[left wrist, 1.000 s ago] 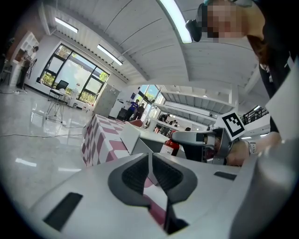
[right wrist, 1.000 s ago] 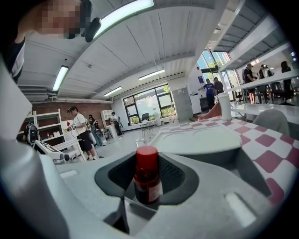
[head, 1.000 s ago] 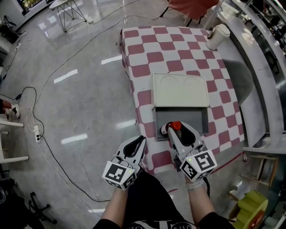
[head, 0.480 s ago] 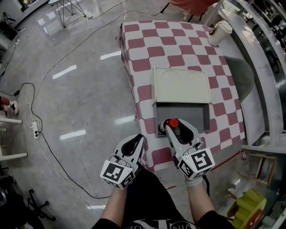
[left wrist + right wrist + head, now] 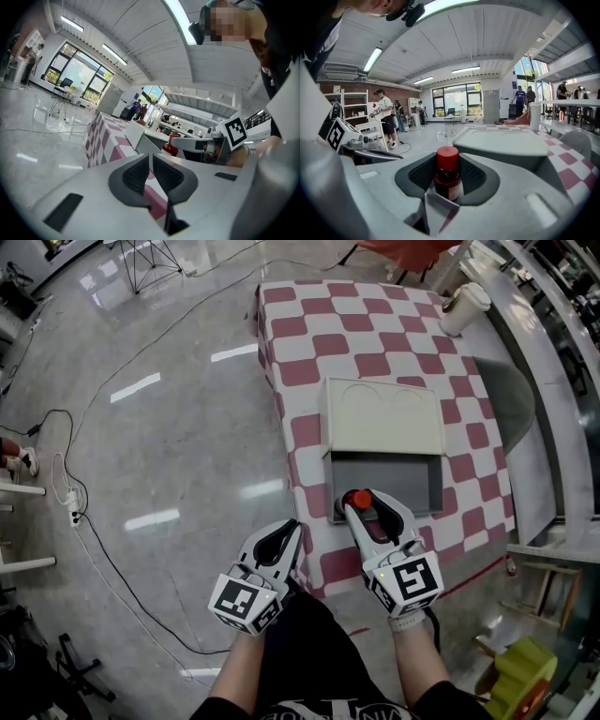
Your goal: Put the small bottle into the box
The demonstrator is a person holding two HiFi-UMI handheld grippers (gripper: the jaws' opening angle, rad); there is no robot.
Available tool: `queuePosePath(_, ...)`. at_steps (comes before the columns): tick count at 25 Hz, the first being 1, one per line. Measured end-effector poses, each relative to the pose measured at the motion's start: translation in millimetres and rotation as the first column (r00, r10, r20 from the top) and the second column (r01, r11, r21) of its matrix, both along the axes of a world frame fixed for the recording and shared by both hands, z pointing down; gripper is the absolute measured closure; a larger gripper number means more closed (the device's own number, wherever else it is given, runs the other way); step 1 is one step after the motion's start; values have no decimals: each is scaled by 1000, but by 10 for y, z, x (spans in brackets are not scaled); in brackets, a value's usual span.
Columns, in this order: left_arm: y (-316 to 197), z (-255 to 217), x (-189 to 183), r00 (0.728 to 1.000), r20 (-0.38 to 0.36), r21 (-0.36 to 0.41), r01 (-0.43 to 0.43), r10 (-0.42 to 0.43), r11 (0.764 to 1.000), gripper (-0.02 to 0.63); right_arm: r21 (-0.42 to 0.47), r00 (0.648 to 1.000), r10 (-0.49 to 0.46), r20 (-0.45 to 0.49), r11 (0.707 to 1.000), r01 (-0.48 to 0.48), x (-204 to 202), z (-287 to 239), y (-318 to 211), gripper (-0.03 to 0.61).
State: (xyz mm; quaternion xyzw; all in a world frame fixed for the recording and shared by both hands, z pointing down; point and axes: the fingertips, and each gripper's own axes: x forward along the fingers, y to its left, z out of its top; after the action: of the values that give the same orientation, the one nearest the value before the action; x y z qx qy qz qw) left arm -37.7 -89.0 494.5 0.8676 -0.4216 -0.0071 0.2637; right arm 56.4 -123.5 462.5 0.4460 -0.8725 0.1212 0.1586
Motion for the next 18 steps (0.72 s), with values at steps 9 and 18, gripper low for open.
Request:
queuePosePath(9,-8,-22,-5,1000,-5,13,-6,6,1000,584,-6,1000,-5,-4,1000,5,-16,-2,43,437)
queuePosePath(18,23,-40,63,1000,-16,7,-20,20,1000,584,-15,1000,-25,-3,1000,25,-28,19,114,437)
